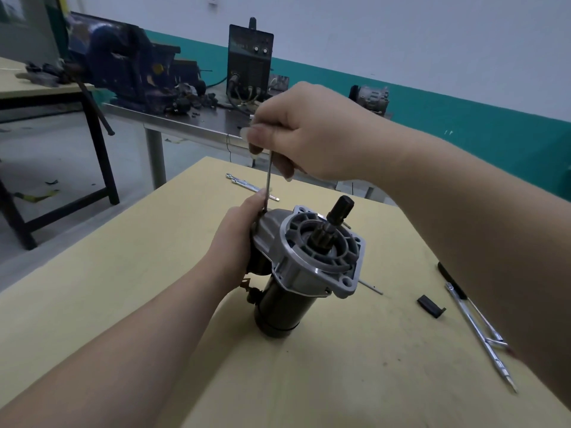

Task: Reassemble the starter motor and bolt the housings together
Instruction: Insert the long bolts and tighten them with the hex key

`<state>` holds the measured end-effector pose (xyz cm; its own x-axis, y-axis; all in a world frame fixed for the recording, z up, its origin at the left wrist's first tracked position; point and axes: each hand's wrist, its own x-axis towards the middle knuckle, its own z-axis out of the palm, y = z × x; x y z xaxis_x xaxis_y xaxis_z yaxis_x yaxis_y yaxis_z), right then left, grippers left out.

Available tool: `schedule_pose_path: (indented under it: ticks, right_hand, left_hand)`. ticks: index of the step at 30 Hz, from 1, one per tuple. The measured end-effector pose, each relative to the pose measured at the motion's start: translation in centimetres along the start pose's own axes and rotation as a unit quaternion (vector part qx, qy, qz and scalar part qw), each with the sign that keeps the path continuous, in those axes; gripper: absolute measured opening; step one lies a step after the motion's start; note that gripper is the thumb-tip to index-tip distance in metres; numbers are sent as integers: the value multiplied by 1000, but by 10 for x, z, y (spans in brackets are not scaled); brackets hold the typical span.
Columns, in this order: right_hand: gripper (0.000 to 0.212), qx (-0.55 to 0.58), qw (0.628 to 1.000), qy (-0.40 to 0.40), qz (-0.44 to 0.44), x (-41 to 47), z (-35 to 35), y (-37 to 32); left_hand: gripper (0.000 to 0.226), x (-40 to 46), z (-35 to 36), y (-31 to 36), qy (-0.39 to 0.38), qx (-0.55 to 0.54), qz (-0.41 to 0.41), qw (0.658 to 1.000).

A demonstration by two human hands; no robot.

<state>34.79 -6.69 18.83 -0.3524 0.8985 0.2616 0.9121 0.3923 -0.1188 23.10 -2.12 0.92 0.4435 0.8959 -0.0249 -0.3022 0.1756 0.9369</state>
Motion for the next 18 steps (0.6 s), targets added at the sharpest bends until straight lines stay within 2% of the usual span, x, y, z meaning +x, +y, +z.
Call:
schedule_pose_path:
  ticks: [3, 4, 6, 9, 18]
  right_hand:
    - [32, -43, 999, 19, -1, -7, -3, 7]
    - [31, -62, 998, 27, -6, -8, -3, 8]
    - [30, -66, 997, 36, -17, -9, 1, 5]
    - [46, -59, 996, 49, -37, -10, 4, -4]
    - [48, -32, 998, 51, -9, -3, 10, -7]
  left_hand:
    - [47, 0, -1, -1, 27, 15, 14, 999]
    - [40, 2, -1, -3, 32, 22, 14, 999]
    - [39, 4, -1, -4, 31, 33, 12, 999]
    - [45, 4, -1, -4, 32, 24, 13, 999]
    - [44, 5, 0, -6, 55, 15, 27, 998]
